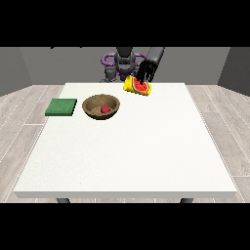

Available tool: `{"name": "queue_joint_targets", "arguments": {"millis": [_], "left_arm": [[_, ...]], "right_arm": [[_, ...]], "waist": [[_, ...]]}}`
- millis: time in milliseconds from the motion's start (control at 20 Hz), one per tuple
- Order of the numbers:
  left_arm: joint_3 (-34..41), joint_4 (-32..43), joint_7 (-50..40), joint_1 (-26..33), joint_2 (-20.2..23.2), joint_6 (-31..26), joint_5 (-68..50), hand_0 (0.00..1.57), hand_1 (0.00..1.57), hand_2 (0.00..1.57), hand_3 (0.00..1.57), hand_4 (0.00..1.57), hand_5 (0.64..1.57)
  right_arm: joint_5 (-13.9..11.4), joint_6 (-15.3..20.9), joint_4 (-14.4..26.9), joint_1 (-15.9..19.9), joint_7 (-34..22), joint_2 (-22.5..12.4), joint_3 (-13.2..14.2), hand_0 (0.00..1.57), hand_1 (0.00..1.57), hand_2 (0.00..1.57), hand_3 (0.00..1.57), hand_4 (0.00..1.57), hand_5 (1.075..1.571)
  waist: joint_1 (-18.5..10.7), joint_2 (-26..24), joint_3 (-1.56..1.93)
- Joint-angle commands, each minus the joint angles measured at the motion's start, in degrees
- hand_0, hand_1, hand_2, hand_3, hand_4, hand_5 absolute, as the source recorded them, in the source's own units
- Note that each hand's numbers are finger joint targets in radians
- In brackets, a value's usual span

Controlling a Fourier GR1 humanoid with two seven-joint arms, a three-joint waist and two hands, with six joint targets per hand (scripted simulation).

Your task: Pick the cup and pour the ball into the bowl, then pick the bowl and place it on the pad

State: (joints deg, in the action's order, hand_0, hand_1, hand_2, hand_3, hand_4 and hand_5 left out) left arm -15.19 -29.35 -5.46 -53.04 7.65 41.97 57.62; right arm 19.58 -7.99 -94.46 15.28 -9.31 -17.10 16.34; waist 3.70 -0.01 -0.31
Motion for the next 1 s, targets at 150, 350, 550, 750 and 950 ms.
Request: {"name": "queue_joint_targets", "arguments": {"millis": [150,350,550,750,950], "left_arm": [[11.5,-9.8,22.1,11.9,2.3,4.3,-21.0,1.55,1.55,1.57,1.57,1.31,1.549],[17.0,-17.2,31.9,15.2,-1.2,-3.8,-35.6,1.5,1.5,1.57,1.57,1.47,1.461],[22.1,-22.3,32.2,12.8,-7.4,-17.6,-51.4,1.37,1.37,1.57,1.57,0.86,1.564],[28.7,-25.2,39.8,13.4,-4.7,-33.0,-63.3,0.41,0.41,0.0,0.0,0.26,1.569],[33.5,-21.8,43.8,13.0,2.7,-46.1,-69.8,0.0,0.0,0.0,0.0,0.0,1.559]], "right_arm": [[-0.2,2.0,-8.1,1.5,0.1,0.8,-0.7,0.0,0.0,0.0,0.0,0.4,1.566],[-0.4,3.8,-9.2,-0.6,0.0,1.9,0.2,0.0,0.0,0.0,0.0,0.42,1.565],[-1.3,4.4,-8.1,-1.0,0.7,2.8,-0.2,0.0,0.0,0.0,0.0,0.46,1.566],[-2.8,7.0,-10.4,-0.9,0.3,4.2,-0.9,0.0,0.0,0.0,0.0,0.53,1.564],[-5.2,10.2,-15.7,1.0,-1.0,5.7,-3.5,0.0,0.0,0.0,0.0,0.5,1.566]], "waist": [[0.0,8.1,-0.09],[-3.8,7.5,-0.41],[-4.8,9.6,-0.98],[-9.4,13.1,-0.37],[-8.7,18.0,0.06]]}}
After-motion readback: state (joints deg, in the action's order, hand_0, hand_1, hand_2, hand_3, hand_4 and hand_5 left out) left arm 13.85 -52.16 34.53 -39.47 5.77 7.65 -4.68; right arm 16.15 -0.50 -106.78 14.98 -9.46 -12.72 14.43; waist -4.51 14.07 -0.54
